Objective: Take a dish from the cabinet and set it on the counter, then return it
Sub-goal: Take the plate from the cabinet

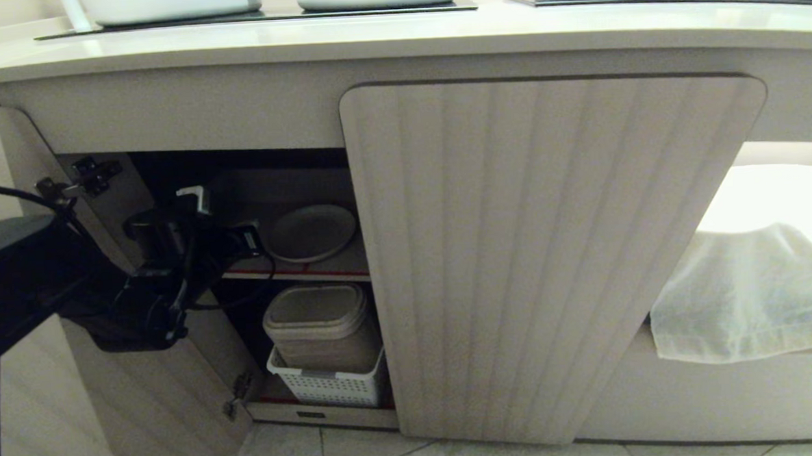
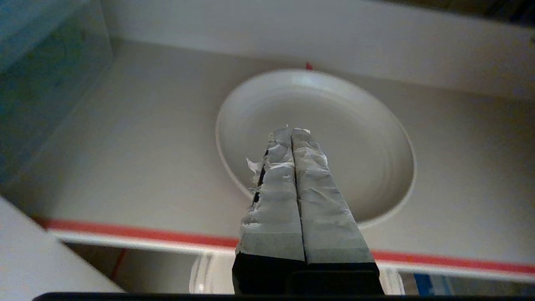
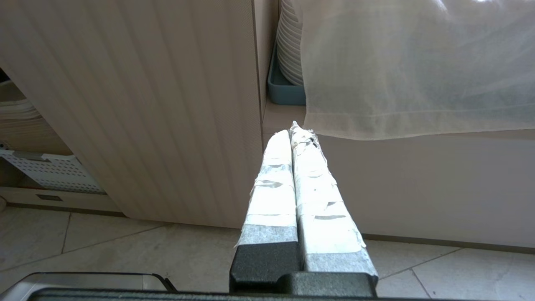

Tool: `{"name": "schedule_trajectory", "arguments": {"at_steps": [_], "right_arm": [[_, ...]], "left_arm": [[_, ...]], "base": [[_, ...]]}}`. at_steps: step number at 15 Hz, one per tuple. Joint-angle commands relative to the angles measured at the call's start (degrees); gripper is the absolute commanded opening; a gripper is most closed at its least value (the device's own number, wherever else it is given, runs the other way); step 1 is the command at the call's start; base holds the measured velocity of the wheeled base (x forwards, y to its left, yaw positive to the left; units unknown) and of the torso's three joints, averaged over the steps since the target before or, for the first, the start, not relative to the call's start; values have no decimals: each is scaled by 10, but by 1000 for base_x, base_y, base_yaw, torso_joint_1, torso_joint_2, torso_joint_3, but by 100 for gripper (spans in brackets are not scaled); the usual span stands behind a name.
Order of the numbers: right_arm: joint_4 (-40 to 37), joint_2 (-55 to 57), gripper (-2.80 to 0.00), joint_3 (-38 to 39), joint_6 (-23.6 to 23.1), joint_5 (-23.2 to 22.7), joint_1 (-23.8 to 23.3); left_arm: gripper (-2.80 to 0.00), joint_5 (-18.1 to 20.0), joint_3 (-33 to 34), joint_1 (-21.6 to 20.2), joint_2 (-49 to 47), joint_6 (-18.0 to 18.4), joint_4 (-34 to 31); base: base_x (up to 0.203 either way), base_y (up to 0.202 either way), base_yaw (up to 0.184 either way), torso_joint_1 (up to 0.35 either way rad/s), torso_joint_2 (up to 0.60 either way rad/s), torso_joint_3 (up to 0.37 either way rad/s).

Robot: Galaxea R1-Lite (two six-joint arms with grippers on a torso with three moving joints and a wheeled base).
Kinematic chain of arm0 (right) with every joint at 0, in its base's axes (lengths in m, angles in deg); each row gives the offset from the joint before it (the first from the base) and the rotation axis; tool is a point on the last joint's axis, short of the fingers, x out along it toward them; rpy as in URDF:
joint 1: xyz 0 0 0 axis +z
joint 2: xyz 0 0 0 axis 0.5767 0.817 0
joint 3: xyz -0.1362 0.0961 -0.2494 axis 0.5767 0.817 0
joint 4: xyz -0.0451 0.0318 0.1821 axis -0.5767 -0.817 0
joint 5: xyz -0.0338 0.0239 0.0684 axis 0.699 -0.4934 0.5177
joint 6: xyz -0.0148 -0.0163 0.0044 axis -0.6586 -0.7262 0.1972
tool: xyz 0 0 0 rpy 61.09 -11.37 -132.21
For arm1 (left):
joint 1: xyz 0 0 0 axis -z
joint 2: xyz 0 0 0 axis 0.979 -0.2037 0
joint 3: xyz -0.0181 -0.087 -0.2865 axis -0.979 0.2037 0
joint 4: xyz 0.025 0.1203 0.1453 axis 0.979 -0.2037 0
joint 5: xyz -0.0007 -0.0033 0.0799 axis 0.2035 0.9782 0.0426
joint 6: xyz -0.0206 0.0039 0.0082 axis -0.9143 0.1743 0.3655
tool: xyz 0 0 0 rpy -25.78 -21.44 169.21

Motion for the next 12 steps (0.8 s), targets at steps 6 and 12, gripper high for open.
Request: {"name": "schedule_trajectory", "arguments": {"at_steps": [6,12], "right_arm": [[0,1,-280,0,0,0,0],[0,2,-280,0,0,0,0]], "left_arm": [[-280,0,-36,-7,-19,0,-13],[-280,0,-61,-7,-31,1,-26]], "base": [[0,0,0,0,0,0],[0,0,0,0,0,0]]}}
